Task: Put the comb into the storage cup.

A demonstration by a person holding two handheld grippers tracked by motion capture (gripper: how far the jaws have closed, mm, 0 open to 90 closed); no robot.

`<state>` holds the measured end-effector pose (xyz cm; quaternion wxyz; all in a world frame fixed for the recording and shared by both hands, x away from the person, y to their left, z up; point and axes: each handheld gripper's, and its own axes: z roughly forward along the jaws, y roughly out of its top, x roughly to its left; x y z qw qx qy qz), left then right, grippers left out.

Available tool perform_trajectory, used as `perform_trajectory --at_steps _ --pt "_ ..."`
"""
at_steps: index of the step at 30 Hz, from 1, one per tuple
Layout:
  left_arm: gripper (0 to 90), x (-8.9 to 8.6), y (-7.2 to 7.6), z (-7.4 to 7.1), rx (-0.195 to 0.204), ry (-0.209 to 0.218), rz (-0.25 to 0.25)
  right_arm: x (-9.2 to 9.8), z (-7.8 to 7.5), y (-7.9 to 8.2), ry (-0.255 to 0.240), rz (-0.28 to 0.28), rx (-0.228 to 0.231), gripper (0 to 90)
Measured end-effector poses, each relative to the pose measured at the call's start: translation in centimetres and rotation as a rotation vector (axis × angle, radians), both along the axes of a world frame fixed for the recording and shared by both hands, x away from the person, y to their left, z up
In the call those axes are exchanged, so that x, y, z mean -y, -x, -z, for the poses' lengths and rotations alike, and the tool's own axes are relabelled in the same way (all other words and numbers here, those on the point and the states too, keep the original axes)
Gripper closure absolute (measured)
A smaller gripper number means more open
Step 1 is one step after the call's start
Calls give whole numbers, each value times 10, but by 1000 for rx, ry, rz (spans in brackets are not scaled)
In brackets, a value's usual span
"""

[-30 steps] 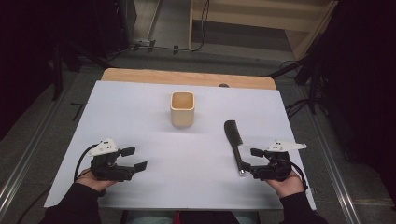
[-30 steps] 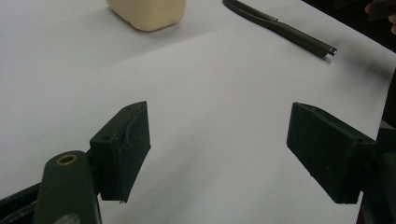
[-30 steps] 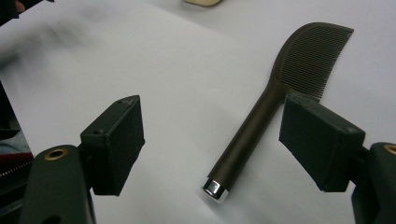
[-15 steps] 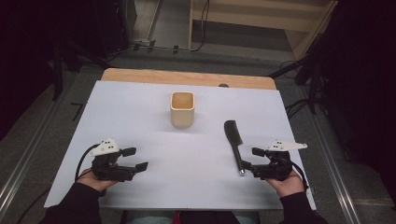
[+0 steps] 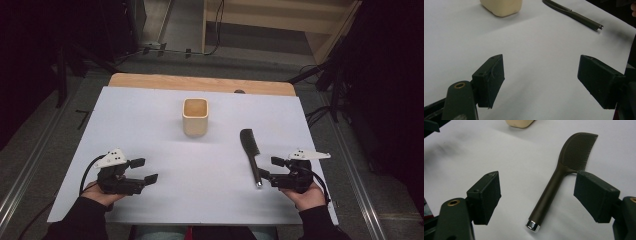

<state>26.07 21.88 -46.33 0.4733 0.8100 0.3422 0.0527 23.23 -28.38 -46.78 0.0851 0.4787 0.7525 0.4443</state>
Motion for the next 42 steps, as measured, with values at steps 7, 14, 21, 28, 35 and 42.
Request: perform_trajectory --at_steps 7,14,21,28,35,42 --pt "221 0 0 0 0 -3 -1 -4 0 -2 12 7 -15 197" --pt "221 0 0 0 0 -1 -2 -4 -2 -3 21 26 7 197" --pt "221 0 0 0 0 -1 -1 -3 -3 -4 15 38 11 197" --pt "221 0 0 0 0 1 -1 0 -7 -9 -13 98 4 199" --pt "221 0 -1 0 -4 -4 -2 -2 -12 -14 29 183 24 199" --pt "221 1 -1 0 -4 -6 -4 -11 -10 -22 52 191 22 199"
